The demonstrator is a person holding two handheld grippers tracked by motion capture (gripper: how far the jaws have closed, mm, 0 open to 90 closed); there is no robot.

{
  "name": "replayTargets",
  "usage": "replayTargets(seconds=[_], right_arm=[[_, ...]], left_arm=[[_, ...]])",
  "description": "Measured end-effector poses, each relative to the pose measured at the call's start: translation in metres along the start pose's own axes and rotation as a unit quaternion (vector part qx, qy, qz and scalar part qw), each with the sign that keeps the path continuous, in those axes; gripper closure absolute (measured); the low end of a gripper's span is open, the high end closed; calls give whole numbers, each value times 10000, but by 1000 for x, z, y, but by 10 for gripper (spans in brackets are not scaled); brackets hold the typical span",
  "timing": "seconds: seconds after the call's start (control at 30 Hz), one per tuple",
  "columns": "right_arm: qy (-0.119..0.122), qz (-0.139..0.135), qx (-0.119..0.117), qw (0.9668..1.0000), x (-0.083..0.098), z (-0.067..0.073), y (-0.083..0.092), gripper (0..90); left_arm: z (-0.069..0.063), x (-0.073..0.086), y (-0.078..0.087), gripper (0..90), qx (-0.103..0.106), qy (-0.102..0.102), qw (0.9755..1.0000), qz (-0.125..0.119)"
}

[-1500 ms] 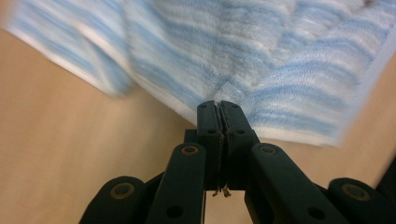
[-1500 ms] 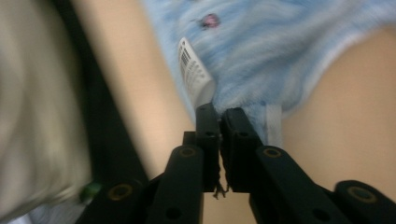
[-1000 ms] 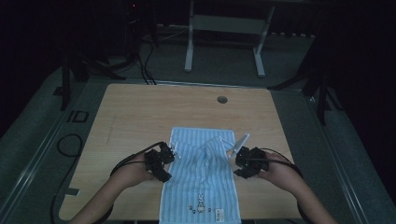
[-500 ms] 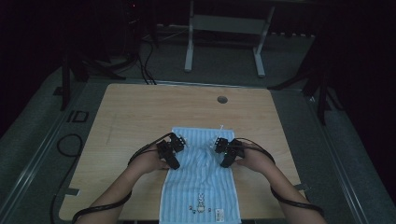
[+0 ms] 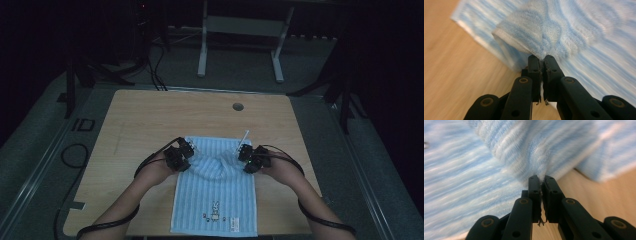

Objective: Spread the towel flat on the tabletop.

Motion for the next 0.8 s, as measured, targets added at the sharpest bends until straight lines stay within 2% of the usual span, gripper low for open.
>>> replayTargets(seconds=[0.1, 0.13, 0.17, 0.2, 0.23, 0.27, 0.3, 0.33, 0.37, 0.4, 0.43, 0.47, 0.5, 0.53, 0.57, 0.6, 0.63, 0.7, 0.73, 0.77, 0.8], right_arm=[[-35, -308, 174, 9994, 8, 3, 28, 848], [-35, -308, 174, 9994, 8, 3, 28, 848], [11, -510, 293, 9983, 14, 11, 46, 848], [11, -510, 293, 9983, 14, 11, 46, 848], [78, -688, 338, 9970, 21, 22, 62, 848], [78, -688, 338, 9970, 21, 22, 62, 848], [187, -839, 339, 9957, 27, 37, 73, 847], [187, -839, 339, 9957, 27, 37, 73, 847], [307, -874, 287, 9953, 34, 53, 77, 846], [307, -874, 287, 9953, 34, 53, 77, 846], [399, -803, 198, 9958, 40, 70, 74, 845], [433, -751, 141, 9961, 43, 77, 71, 840], [527, -649, 52, 9965, 46, 88, 65, 826], [527, -649, 52, 9965, 46, 88, 65, 826], [669, -452, -280, 9963, 52, 104, 53, 772], [744, -387, -371, 9958, 54, 109, 49, 733], [824, -326, -377, 9953, 56, 114, 47, 711], [835, -323, -232, 9957, 59, 110, 50, 722], [835, -323, -232, 9957, 59, 110, 50, 722], [749, -463, -94, 9961, 59, 99, 56, 791], [656, -501, -81, 9966, 58, 94, 58, 815]], left_arm=[[-5, 4, 22, 856, -117, -77, 9997, -205], [-5, 4, 22, 856, -117, -77, 9997, -205], [-11, 9, 37, 854, -91, -97, 9993, -359], [-11, 9, 37, 853, -91, -97, 9993, -359], [-19, 17, 50, 852, -62, -118, 9988, -467], [-19, 17, 50, 850, -62, -118, 9988, -467], [-27, 24, 57, 848, -33, -226, 9989, -416], [-27, 24, 57, 847, -33, -226, 9989, -416], [-38, 35, 60, 846, 61, -308, 9990, -310], [-38, 35, 60, 840, 61, -308, 9990, -310], [-48, 45, 59, 839, 181, -413, 9988, -178], [-48, 45, 59, 838, 181, -413, 9988, -178], [-61, 57, 53, 834, 365, -486, 9981, 49], [-61, 57, 53, 831, 365, -486, 9981, 49], [-74, 70, 46, 809, 772, -633, 9943, 385], [-79, 75, 43, 780, 878, -711, 9923, 512], [-81, 79, 41, 726, 880, -762, 9914, 601], [-76, 81, 43, 685, 812, -751, 9922, 579], [-76, 81, 43, 665, 812, -751, 9922, 579], [-64, 78, 47, 643, 618, -678, 9946, 493], [-64, 78, 47, 644, 618, -678, 9946, 493]])
Point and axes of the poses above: each handheld gripper's, and its own axes: y roughly backward along the jaws, x roughly out of its underside, z roughly to its left, the point moved 4 cm from there along -y, roughly forward along the jaws, and after that the axes turned 7 degrees about y, right-handed, at the moved point
